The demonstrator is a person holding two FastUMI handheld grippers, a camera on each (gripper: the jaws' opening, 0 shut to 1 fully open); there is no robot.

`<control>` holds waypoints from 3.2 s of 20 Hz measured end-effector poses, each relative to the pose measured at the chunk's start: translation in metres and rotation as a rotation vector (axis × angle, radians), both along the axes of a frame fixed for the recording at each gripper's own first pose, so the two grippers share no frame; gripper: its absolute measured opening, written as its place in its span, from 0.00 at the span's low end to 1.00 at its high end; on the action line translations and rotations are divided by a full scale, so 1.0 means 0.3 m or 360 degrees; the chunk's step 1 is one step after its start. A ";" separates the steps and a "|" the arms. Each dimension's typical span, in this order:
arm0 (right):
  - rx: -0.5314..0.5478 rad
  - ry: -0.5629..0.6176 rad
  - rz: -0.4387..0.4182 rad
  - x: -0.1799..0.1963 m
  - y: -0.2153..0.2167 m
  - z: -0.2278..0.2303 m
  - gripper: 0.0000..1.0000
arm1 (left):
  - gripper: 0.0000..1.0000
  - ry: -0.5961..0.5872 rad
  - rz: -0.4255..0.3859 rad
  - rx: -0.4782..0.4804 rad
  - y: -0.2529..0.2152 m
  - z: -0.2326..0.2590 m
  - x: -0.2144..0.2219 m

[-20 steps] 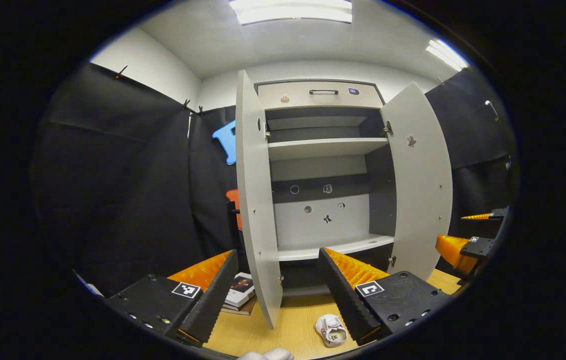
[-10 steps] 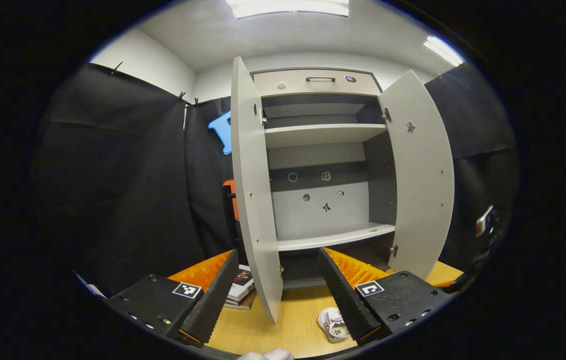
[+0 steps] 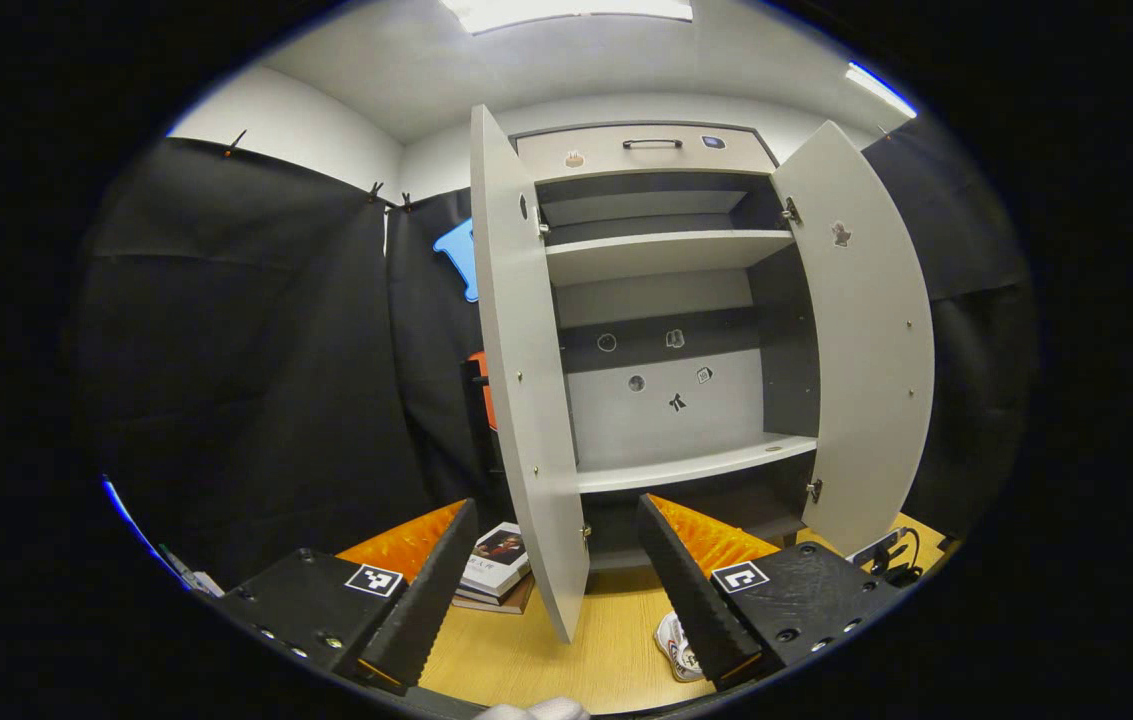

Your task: Grab one shoe with the right hand and put it into the shoe cabinet, grab the other shoe with the left hand and put it into the shoe cabinet; then close the right door with the right hand and the left door with the left hand.

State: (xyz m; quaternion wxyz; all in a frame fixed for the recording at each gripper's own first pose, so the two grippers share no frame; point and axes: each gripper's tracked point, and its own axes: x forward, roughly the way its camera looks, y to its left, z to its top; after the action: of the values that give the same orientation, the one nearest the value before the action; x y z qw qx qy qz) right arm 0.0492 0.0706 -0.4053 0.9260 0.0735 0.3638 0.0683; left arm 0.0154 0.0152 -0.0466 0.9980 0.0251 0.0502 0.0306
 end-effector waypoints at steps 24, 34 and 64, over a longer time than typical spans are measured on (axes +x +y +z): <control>0.0029 0.0152 -0.0024 0.404 0.001 -0.301 0.24 | 0.96 0.0118 0.0145 -0.0004 -0.025 -0.080 0.132; -0.0037 0.0011 0.0056 0.396 -0.090 -0.082 0.07 | 0.96 0.0069 0.0127 -0.0035 -0.037 -0.042 0.078; -0.0213 -0.0926 0.0068 1.036 -0.103 1.223 0.07 | 0.96 0.0055 0.0174 -0.0100 -0.065 -0.093 0.100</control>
State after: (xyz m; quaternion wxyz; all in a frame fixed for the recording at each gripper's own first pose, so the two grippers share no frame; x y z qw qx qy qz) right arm 0.3601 0.0397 -0.0384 0.9925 -0.0181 0.0885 0.0818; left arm 0.0453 -0.0043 -0.0746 0.9941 -0.0086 0.0697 0.0830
